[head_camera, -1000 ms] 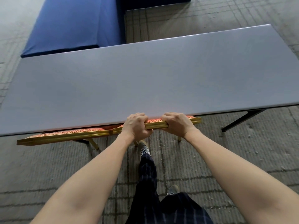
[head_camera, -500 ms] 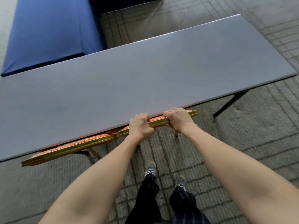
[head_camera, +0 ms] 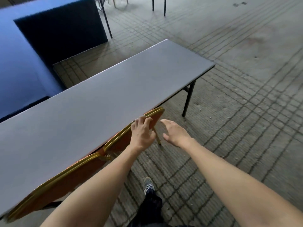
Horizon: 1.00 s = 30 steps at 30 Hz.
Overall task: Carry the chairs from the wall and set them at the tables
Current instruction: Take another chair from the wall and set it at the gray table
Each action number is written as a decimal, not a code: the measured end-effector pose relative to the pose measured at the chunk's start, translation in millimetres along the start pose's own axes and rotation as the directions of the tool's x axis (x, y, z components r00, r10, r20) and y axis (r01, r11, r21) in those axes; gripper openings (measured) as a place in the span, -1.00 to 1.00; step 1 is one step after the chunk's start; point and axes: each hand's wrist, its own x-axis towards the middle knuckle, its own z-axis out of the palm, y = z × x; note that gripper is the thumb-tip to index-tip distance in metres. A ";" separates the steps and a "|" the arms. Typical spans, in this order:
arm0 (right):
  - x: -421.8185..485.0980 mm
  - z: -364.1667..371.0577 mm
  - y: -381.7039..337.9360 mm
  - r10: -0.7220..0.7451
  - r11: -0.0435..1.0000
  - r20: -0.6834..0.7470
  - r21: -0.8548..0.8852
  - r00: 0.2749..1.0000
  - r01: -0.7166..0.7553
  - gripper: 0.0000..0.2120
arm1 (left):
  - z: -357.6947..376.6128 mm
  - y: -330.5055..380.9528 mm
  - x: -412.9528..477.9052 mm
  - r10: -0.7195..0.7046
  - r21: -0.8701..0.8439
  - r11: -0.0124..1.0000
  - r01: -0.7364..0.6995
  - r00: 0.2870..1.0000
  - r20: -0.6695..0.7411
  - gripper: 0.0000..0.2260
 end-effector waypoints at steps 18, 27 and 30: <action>-421.8 27.1 92.8 0.486 0.874 -0.272 0.179 0.831 -0.452 -0.37 | 77.4 252.1 -243.9 0.606 -0.087 0.773 -0.629 0.691 0.395 -0.48; -634.2 111.4 6.2 0.763 0.631 -0.431 0.339 0.481 -0.697 -0.38 | 83.1 308.6 -418.9 0.858 -0.278 0.408 -0.870 0.262 0.441 -0.48; -700.0 146.6 -32.7 0.810 0.564 -0.434 0.391 0.395 -0.727 -0.40 | 78.9 313.3 -487.5 0.861 -0.319 0.338 -0.885 0.155 0.484 -0.49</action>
